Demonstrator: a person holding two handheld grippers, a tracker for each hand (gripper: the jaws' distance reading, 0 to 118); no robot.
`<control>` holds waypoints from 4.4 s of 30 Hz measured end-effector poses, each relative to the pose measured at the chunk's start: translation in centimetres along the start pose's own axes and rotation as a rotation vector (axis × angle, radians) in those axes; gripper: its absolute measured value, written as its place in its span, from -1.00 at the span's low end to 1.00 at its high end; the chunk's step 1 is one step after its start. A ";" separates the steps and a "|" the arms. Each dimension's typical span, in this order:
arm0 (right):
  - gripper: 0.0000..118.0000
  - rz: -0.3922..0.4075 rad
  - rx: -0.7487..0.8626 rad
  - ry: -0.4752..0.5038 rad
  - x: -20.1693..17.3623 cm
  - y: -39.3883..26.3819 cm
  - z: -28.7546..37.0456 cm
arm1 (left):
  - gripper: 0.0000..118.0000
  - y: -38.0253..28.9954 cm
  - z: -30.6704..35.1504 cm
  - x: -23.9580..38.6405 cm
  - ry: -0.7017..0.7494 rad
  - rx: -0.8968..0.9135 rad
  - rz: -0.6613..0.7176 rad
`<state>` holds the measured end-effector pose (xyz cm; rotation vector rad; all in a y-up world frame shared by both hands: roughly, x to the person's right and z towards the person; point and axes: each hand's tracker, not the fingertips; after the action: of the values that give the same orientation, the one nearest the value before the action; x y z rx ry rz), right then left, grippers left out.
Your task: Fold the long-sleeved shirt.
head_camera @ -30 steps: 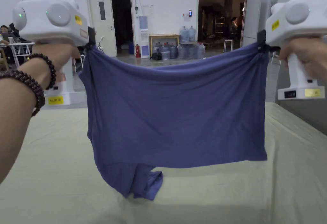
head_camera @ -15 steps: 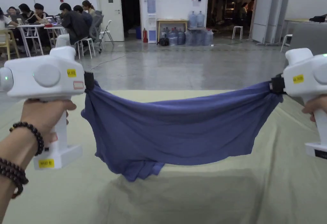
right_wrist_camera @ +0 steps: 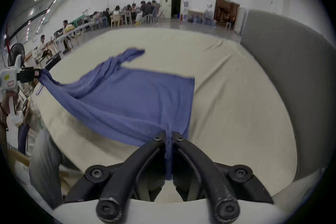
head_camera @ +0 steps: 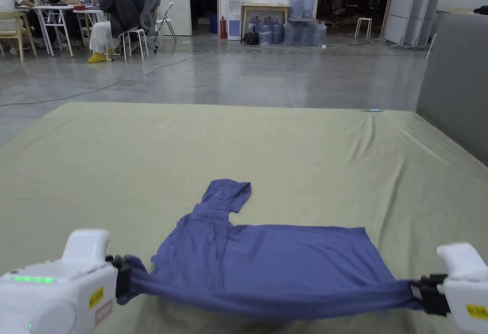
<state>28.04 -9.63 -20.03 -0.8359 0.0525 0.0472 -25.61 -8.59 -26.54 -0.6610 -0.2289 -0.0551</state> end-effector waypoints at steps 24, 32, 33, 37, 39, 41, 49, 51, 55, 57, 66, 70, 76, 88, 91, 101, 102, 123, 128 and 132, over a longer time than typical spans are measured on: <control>-0.50 -0.076 -0.060 -0.030 -0.3 -2.7 2.8 | -0.17 -2.7 4.1 0.4 -0.034 -0.079 -0.020; -1.00 -0.041 -0.064 0.005 -1.2 1.1 -0.2 | -1.00 7.0 -0.6 2.2 -0.103 0.002 -0.058; -1.00 -0.034 -0.068 0.015 -1.1 1.9 -0.7 | -1.00 9.4 -2.2 2.7 -0.103 0.011 -0.055; -1.00 -0.008 -0.055 0.025 -1.0 4.5 -3.0 | 0.00 18.4 -13.0 4.6 -0.157 -0.007 -0.048; -1.00 0.000 -0.047 0.040 -1.0 5.4 -4.3 | 0.86 22.2 -20.5 5.9 -0.172 -0.059 -0.017; -1.00 0.009 -0.044 0.047 -0.8 6.3 -6.1 | 0.84 25.2 -27.9 7.1 -0.119 -0.118 -0.014; -1.00 0.033 -0.080 0.058 0.3 6.6 -12.8 | 0.83 29.3 -48.8 9.4 -0.037 -0.263 -0.175; -1.00 0.023 -0.085 0.059 0.1 6.5 -13.7 | 0.83 28.4 -51.2 9.1 -0.022 -0.284 -0.121; -1.00 0.001 -0.086 0.066 -0.2 6.5 -14.9 | 0.48 24.8 -53.1 9.2 -0.036 -0.399 -0.088; -1.00 -0.008 -0.087 0.073 -0.5 6.5 -15.2 | -0.04 23.1 -53.5 9.4 -0.030 -0.439 -0.121; -1.00 -0.016 -0.098 -0.003 -1.2 7.5 -14.2 | -0.99 28.2 -44.3 9.0 -0.046 -0.273 -0.015; -1.00 -0.027 -0.076 -0.006 -1.7 8.3 -12.5 | -0.99 28.6 -36.4 7.7 -0.047 -0.212 -0.034; -1.00 0.008 -0.052 -0.001 -2.8 8.1 -8.8 | -0.98 24.4 -25.0 7.0 -0.012 -0.112 -0.034; -1.00 0.023 -0.046 0.033 -3.5 5.1 -4.1 | -0.91 10.0 -18.2 7.7 0.035 -0.172 0.111; -1.00 0.026 -0.050 0.034 -3.7 4.7 -3.8 | -0.74 7.0 -18.2 7.8 0.057 -0.198 0.149; -1.00 0.032 -0.049 0.036 -4.8 4.3 -2.4 | 0.53 2.3 -14.5 5.8 -0.020 -0.309 0.178; -1.00 0.033 -0.044 0.037 -5.0 4.4 -2.1 | 0.19 2.6 -13.4 5.4 -0.025 -0.284 0.197; -1.00 -0.011 -0.034 0.058 -4.3 5.1 -4.4 | 0.87 12.7 -28.7 2.5 0.005 -0.312 0.130; -1.00 -0.043 -0.070 0.048 -2.6 5.6 -7.3 | -0.13 11.1 -33.5 1.8 0.067 -0.448 0.156; -1.00 -0.130 -0.106 0.067 -0.4 7.8 -11.0 | -0.94 10.5 -32.8 1.8 -0.042 -0.413 0.191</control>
<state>26.88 -12.63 -33.14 -0.9449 0.0584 -0.1015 -16.22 -20.43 -57.56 -1.0935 -0.1949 0.0972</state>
